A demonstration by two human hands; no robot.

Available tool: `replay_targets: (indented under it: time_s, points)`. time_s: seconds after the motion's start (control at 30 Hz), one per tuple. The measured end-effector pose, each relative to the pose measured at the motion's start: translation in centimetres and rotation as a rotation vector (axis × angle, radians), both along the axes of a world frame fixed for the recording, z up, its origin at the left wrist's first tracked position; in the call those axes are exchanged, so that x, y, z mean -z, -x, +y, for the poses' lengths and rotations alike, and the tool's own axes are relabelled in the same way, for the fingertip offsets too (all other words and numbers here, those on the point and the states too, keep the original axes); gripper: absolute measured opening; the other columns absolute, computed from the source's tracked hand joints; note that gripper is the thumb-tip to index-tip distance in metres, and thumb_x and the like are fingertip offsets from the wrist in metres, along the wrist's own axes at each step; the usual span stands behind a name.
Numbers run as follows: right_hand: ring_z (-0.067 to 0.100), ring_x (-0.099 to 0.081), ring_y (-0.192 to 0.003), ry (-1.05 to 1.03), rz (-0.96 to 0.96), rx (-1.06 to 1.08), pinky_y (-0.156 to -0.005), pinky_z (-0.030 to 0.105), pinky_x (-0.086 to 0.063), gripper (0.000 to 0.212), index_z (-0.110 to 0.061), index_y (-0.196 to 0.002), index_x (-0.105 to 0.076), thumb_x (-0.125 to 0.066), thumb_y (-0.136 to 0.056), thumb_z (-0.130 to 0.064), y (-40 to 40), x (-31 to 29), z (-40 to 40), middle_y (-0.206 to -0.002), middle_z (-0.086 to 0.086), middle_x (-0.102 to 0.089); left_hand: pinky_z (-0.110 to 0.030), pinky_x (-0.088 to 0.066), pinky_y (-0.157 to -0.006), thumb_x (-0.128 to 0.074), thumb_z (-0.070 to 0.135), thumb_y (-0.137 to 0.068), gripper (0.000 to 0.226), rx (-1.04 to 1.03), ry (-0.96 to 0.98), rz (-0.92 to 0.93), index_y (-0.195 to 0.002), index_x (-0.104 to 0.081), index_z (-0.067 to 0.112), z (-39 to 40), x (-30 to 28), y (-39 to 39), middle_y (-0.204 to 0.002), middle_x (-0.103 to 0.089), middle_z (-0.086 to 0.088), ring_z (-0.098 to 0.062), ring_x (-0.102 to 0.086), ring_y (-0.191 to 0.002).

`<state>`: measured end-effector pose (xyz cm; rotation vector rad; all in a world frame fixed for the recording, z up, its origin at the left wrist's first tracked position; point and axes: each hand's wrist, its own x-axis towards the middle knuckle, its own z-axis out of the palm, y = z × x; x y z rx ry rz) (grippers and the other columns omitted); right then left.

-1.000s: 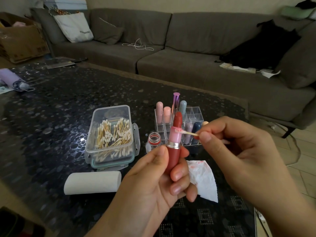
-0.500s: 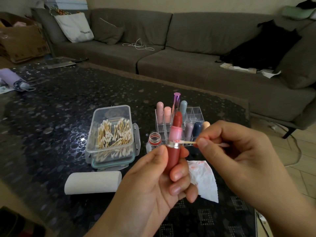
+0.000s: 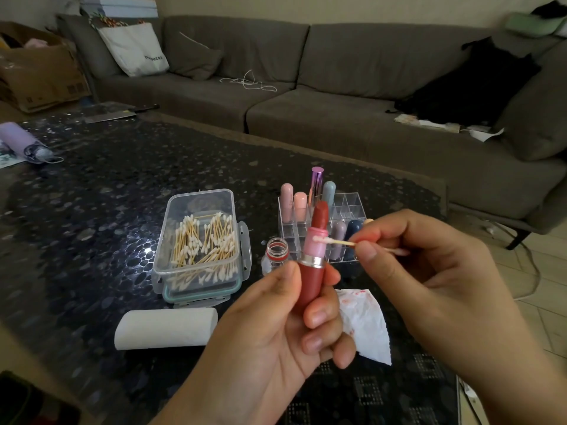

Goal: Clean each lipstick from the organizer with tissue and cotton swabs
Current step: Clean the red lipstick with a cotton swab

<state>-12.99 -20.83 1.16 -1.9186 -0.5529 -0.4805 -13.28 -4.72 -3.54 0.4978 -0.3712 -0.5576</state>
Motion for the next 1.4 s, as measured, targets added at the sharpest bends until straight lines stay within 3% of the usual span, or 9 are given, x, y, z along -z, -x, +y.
replay_targets:
  time_s: [0.2,0.37,0.63,0.9,1.07,1.17,1.3,1.4]
  points:
    - [0.013,-0.054,-0.061,0.016,0.033,-0.018,-0.056,0.013,-0.045,0.012,-0.028,-0.082,-0.064,-0.058,-0.079,-0.039,0.02,0.07,0.06,-0.069,0.001,-0.061,-0.033,-0.05,-0.063,-0.048,0.025,-0.098,0.029,0.0,0.006,0.004,-0.105,-0.062,0.001,-0.11,0.07,0.0,-0.071,-0.054,-0.005,-0.013,-0.051,-0.058]
    - [0.016,-0.042,-0.053,-0.038,0.069,-0.027,-0.051,0.01,-0.038,0.017,-0.021,-0.076,-0.062,-0.057,-0.075,-0.037,-0.21,0.09,-0.41,-0.061,0.008,-0.049,-0.033,-0.05,-0.063,-0.05,0.025,-0.097,0.028,-0.005,0.007,0.0,-0.105,-0.062,0.001,-0.03,0.09,-0.07,-0.071,-0.054,-0.005,-0.013,-0.051,-0.058]
    - [0.017,-0.047,-0.055,-0.028,0.06,-0.027,-0.052,0.013,-0.04,0.018,-0.024,-0.081,-0.064,-0.058,-0.077,-0.04,-0.04,-0.07,-0.22,-0.063,0.007,-0.055,-0.034,-0.051,-0.066,-0.045,0.023,-0.1,0.03,0.05,0.031,0.005,-0.108,-0.06,-0.002,-0.28,0.31,-0.08,-0.074,-0.055,-0.007,-0.015,-0.053,-0.062]
    - [0.003,-0.042,-0.05,-0.039,0.107,-0.087,-0.049,0.009,-0.037,0.017,-0.024,-0.076,-0.064,-0.058,-0.075,-0.039,0.16,-0.13,-0.13,-0.055,-0.001,-0.051,-0.036,-0.051,-0.069,-0.04,0.021,-0.102,0.031,0.068,0.055,0.01,-0.11,-0.058,-0.003,-0.22,0.42,-0.27,-0.077,-0.056,-0.009,-0.017,-0.055,-0.064]
    - [0.016,-0.044,-0.053,-0.031,0.067,-0.02,-0.05,0.012,-0.038,0.018,-0.024,-0.08,-0.064,-0.058,-0.076,-0.041,0.12,-0.28,-0.18,-0.062,0.007,-0.054,-0.035,-0.051,-0.068,-0.041,0.022,-0.102,0.032,0.066,0.059,0.015,-0.111,-0.058,-0.003,-0.25,0.38,-0.13,-0.076,-0.055,-0.009,-0.016,-0.054,-0.064]
    - [0.008,-0.043,-0.05,-0.017,0.08,-0.06,-0.05,0.01,-0.038,0.016,-0.024,-0.077,-0.064,-0.058,-0.076,-0.039,0.21,-0.21,-0.06,-0.056,0.001,-0.053,-0.036,-0.05,-0.068,-0.042,0.021,-0.102,0.032,0.056,0.073,0.016,-0.112,-0.058,-0.005,-0.24,0.59,-0.21,-0.077,-0.057,-0.01,-0.017,-0.055,-0.065]
    - [0.017,-0.045,-0.05,-0.012,0.066,-0.018,-0.049,0.012,-0.038,0.017,-0.023,-0.076,-0.063,-0.057,-0.075,-0.04,0.22,-0.19,-0.16,-0.057,0.006,-0.053,-0.035,-0.051,-0.062,-0.061,0.024,-0.091,0.028,-0.044,0.017,0.006,-0.106,-0.063,0.0,-0.46,0.53,-0.17,-0.072,-0.058,-0.009,-0.016,-0.054,-0.058]
    - [0.005,-0.04,-0.047,-0.007,0.085,-0.042,-0.048,0.01,-0.035,0.016,-0.025,-0.074,-0.063,-0.058,-0.074,-0.039,0.27,-0.11,-0.2,-0.052,-0.001,-0.048,-0.033,-0.05,-0.056,-0.074,0.027,-0.079,0.033,-0.123,-0.026,-0.011,-0.099,-0.067,0.003,-0.46,0.54,-0.06,-0.068,-0.056,-0.009,-0.015,-0.052,-0.052]
